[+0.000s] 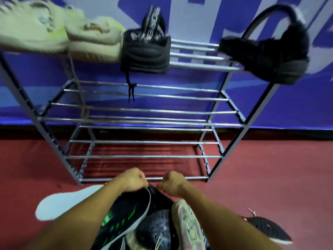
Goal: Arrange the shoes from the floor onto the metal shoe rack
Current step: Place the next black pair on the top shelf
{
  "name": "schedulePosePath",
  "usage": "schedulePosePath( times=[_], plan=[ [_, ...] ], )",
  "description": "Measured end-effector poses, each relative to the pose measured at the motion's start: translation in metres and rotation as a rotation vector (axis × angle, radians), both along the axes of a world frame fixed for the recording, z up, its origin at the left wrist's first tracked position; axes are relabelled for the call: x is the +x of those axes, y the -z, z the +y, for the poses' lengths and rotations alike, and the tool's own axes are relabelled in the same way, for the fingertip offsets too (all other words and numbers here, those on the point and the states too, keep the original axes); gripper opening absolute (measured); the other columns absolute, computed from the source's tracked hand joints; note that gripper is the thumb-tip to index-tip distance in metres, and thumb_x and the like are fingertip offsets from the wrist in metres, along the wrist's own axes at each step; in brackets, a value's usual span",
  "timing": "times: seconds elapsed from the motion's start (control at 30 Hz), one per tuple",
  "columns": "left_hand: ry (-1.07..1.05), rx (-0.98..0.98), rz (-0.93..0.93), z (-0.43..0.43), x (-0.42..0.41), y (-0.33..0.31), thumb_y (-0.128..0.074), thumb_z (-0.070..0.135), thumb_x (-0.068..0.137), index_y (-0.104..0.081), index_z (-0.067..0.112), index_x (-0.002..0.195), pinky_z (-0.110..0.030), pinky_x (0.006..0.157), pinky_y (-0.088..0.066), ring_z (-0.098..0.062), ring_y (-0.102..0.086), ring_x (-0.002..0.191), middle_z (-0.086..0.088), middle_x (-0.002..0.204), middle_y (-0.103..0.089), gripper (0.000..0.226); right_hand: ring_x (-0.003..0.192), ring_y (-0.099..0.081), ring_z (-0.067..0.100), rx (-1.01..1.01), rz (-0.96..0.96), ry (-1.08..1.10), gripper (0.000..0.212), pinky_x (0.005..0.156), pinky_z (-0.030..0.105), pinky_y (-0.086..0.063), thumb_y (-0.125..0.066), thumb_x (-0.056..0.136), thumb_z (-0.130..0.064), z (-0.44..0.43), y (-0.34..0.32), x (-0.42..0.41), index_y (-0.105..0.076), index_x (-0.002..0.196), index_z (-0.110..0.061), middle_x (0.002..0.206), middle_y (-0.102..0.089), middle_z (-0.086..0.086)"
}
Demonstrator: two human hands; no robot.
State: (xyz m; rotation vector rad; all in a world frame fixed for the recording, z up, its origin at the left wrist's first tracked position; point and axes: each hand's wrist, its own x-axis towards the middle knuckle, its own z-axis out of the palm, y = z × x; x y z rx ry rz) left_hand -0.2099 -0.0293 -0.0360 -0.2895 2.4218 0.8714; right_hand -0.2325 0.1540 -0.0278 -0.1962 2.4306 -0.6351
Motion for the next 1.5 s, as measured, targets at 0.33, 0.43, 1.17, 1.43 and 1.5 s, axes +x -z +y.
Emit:
schedulePosePath(
  times=[0.33,0.43,1.17,1.43,1.5],
  plan=[
    [0.026,0.000,0.035,0.015,0.021,-0.009,-0.068,0.025,0.087,-0.071,0.025,0.083,-0.008,0.057,-0.042,-0.001,-0.059,0.072,0.012,0.081,-0.067,0.005,0.074,-0.052,0.021,0.033,0.005,-0.018,0.043,0.066,0.027,-0.040,-0.063,0.085,-0.042,0.005,-0.012,0.016,-0.048,0.060,-0.010,0.078,-0.055,0.011],
    [0.012,0.005,0.025,0.013,0.023,-0.007,-0.068,0.027,0.082,-0.072,0.026,0.078,-0.009,0.059,-0.043,0.001,-0.062,0.073,0.013,0.080,-0.070,0.006,0.076,-0.052,0.018,0.038,0.011,0.000,0.045,0.065,0.025,-0.039,-0.064,0.078,-0.049,0.010,-0.010,0.016,-0.052,0.067,-0.007,0.078,-0.052,0.011],
    [0.069,-0.158,-0.025,0.006,0.018,0.053,-0.072,0.026,0.084,-0.070,0.017,0.108,-0.024,0.080,-0.046,-0.017,-0.057,0.091,0.001,0.100,-0.063,0.025,0.112,-0.063,0.032,0.333,0.042,-0.190,0.039,0.091,0.037,-0.053,-0.065,0.085,-0.040,0.002,0.046,0.013,-0.065,0.114,-0.014,0.123,-0.065,0.012],
    [0.063,-0.168,-0.037,-0.006,0.009,0.069,-0.073,0.029,0.083,-0.060,0.025,0.110,-0.024,0.076,-0.040,-0.020,-0.055,0.094,-0.001,0.109,-0.056,0.030,0.125,-0.055,0.031,0.502,0.103,-0.205,0.052,0.102,0.039,-0.046,-0.062,0.093,-0.039,-0.012,0.069,0.012,-0.053,0.137,-0.013,0.136,-0.056,0.011],
    [0.064,-0.156,-0.046,-0.007,0.009,0.069,-0.072,0.029,0.083,-0.059,0.027,0.108,-0.024,0.073,-0.040,-0.019,-0.056,0.092,-0.001,0.109,-0.056,0.028,0.127,-0.054,0.031,0.541,0.122,-0.214,0.049,0.102,0.040,-0.046,-0.059,0.096,-0.032,-0.014,0.072,0.013,-0.052,0.140,-0.012,0.138,-0.054,0.012]
  ],
)
